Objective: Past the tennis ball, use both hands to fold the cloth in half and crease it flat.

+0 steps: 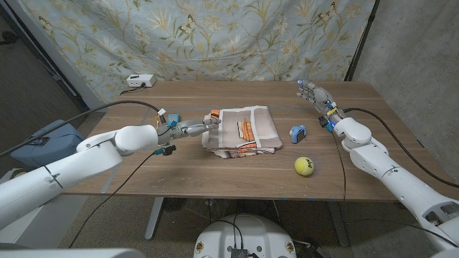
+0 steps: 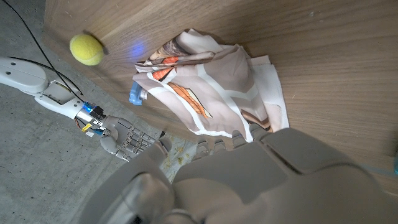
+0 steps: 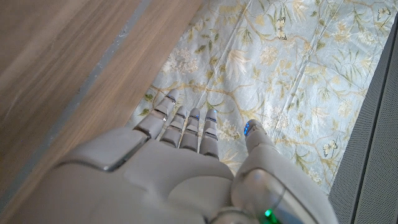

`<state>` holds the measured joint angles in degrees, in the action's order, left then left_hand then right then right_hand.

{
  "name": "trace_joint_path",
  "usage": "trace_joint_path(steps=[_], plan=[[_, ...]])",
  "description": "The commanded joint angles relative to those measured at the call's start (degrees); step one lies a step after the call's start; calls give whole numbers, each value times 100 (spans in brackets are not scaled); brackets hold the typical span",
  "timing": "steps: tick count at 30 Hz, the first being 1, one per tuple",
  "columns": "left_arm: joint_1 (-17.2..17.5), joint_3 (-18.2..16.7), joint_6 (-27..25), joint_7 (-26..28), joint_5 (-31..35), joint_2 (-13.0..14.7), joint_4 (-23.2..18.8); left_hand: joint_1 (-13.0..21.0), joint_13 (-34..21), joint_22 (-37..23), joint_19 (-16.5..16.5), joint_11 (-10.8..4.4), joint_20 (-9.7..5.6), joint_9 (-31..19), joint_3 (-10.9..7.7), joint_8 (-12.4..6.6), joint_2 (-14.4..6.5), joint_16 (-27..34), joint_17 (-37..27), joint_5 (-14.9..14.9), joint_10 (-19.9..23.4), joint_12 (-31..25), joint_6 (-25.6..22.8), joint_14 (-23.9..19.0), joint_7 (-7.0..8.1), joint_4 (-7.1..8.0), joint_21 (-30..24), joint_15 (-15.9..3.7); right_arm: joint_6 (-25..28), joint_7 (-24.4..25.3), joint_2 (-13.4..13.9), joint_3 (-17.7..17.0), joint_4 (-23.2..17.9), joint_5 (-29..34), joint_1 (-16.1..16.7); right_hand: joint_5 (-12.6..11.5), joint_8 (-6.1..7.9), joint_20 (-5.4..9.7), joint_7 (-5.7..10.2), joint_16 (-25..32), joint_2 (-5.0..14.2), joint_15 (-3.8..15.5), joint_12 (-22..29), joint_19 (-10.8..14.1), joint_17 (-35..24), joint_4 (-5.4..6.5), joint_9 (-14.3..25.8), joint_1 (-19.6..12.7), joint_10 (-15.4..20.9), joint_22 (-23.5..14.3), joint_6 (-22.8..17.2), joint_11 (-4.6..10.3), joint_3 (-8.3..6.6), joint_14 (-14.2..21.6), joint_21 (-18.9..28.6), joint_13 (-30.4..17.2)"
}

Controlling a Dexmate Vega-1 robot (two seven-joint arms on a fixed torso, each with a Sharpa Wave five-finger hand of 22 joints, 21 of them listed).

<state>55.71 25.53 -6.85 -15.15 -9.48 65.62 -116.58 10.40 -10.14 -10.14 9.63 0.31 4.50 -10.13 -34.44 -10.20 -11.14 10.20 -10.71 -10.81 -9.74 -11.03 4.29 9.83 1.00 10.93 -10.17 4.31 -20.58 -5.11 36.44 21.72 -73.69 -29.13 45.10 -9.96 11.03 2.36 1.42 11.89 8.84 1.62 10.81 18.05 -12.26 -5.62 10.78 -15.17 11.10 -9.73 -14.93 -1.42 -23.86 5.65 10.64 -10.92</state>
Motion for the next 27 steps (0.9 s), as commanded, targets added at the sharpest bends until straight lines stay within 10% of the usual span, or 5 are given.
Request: trace_joint_path(steps=[1, 27], plan=[[-209, 122, -231, -353, 132, 119, -99, -99, -12, -14, 637, 28, 1, -5, -27, -44, -27, 51, -14, 19, 2, -38, -36, 563, -4, 23, -34, 64, -32, 20, 51, -57, 9, -37, 73, 3, 6, 80, -29, 2, 9, -14, 10, -23, -12, -14, 18, -48, -21, -8, -25, 7, -15, -28, 2, -14], [-470, 278, -555, -878, 329, 282, -249, -371, -12, -18, 685, 16, 16, -6, -52, -58, -9, 92, -10, 37, 209, -91, -160, 474, -34, 41, -68, 67, -90, -19, 55, -26, 177, 52, -59, 2, -3, 80, -26, -6, 12, -6, 6, -82, -12, -16, 16, -49, -71, -8, 7, 4, -2, -91, 0, -10]])
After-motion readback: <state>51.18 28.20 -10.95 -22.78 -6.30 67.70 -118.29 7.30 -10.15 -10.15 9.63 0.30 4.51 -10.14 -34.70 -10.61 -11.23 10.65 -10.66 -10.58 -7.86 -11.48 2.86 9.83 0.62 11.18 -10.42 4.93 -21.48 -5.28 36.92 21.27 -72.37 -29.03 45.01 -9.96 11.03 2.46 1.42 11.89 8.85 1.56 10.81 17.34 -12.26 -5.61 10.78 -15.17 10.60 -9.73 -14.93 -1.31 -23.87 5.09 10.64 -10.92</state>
